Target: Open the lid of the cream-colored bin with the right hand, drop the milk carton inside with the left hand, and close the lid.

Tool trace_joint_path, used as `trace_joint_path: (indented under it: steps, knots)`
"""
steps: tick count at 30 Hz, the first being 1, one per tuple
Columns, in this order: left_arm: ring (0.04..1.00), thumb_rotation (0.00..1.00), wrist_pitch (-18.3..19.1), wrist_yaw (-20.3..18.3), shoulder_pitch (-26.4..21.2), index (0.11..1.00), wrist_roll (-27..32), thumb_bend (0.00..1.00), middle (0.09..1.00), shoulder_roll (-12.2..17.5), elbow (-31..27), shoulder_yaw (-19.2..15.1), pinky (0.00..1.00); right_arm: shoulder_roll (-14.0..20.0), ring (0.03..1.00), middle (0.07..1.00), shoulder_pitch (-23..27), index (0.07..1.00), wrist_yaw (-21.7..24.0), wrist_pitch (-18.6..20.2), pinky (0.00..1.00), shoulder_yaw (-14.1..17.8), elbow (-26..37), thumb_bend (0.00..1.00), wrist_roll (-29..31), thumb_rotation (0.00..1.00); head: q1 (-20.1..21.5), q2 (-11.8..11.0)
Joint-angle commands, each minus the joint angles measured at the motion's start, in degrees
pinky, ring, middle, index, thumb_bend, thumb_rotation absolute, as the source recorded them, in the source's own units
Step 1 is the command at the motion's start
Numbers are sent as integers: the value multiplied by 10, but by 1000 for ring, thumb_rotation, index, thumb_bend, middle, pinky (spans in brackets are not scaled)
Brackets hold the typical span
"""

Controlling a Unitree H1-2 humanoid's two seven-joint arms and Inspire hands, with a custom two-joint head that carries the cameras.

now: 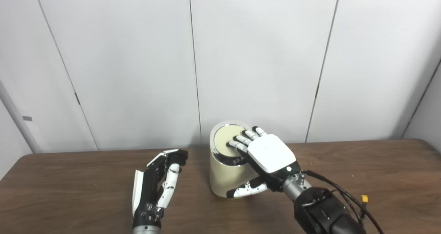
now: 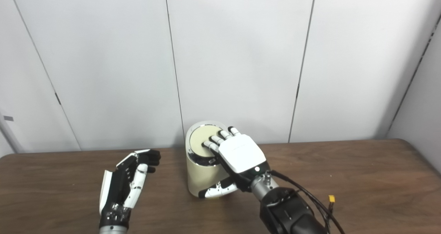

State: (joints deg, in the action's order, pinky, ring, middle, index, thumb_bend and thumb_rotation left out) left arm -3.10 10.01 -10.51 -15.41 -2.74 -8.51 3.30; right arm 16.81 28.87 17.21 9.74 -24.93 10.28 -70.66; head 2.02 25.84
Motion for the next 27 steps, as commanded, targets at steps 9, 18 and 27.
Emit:
trace_joint_path:
  steps: [9,18,27]
  knots:
    - [650,755,10,-9,-18,649,4,329,658,-7,-40,-4,626,-9,872,789,-56,750,47,2,941,-8,-6,666,7,780,-1,5]
    - [658,758,17,-11,-18,654,5,334,663,-6,-43,-4,628,-16,876,819,-59,770,15,-2,932,3,-6,663,21,764,0,7]
    - [638,735,5,-7,-20,647,5,316,653,-6,-32,-4,613,-20,914,880,-59,830,-18,-4,920,15,-5,656,38,727,1,1]
